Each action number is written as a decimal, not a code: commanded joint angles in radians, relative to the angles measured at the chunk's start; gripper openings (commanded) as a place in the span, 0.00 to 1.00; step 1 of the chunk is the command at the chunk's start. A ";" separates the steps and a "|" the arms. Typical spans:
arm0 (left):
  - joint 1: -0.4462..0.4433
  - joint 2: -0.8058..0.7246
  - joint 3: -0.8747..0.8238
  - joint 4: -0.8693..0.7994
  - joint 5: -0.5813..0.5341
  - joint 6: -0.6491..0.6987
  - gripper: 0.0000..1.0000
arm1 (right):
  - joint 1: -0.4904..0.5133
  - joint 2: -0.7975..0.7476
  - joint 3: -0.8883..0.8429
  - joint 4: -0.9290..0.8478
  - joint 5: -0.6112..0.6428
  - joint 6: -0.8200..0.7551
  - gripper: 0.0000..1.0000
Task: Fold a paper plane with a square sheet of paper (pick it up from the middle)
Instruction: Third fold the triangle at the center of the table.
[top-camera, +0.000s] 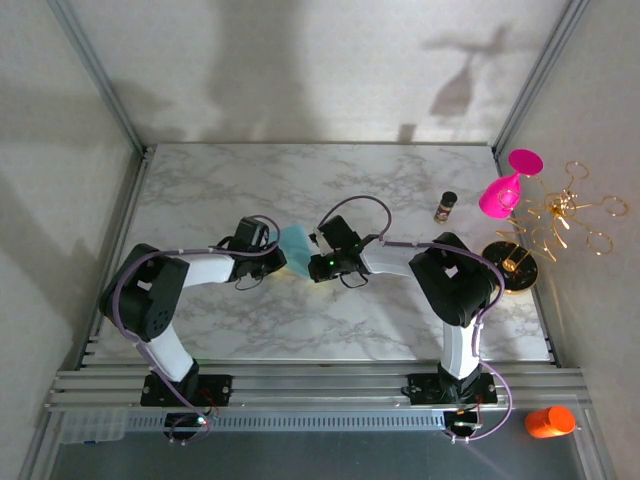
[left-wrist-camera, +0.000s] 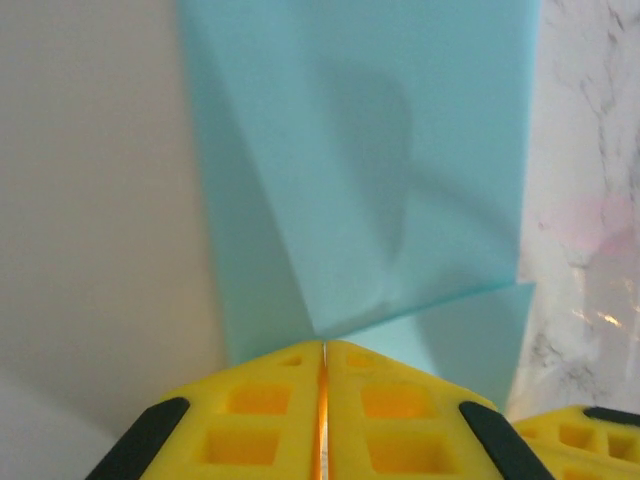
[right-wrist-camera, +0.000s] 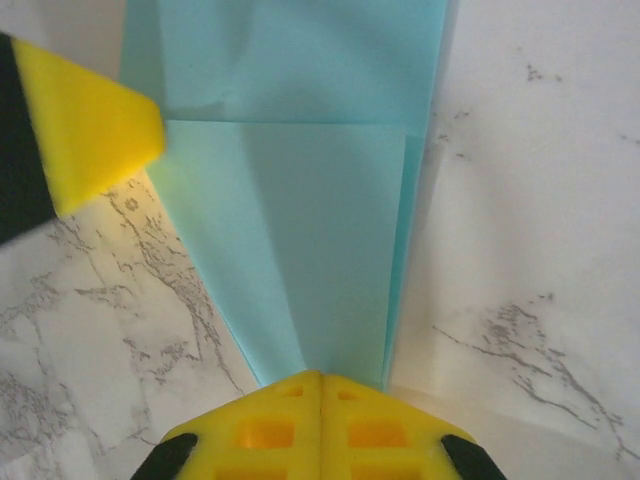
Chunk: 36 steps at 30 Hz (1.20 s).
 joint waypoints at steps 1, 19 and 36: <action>0.056 -0.014 -0.001 -0.151 -0.143 0.062 0.10 | -0.007 0.066 -0.044 -0.181 0.113 -0.021 0.02; 0.033 -0.332 -0.129 0.043 -0.065 -0.285 0.38 | -0.024 -0.037 0.105 0.019 -0.026 0.024 0.23; -0.042 -0.189 -0.154 0.182 -0.018 -0.433 0.45 | -0.048 0.133 0.215 -0.047 0.001 0.024 0.22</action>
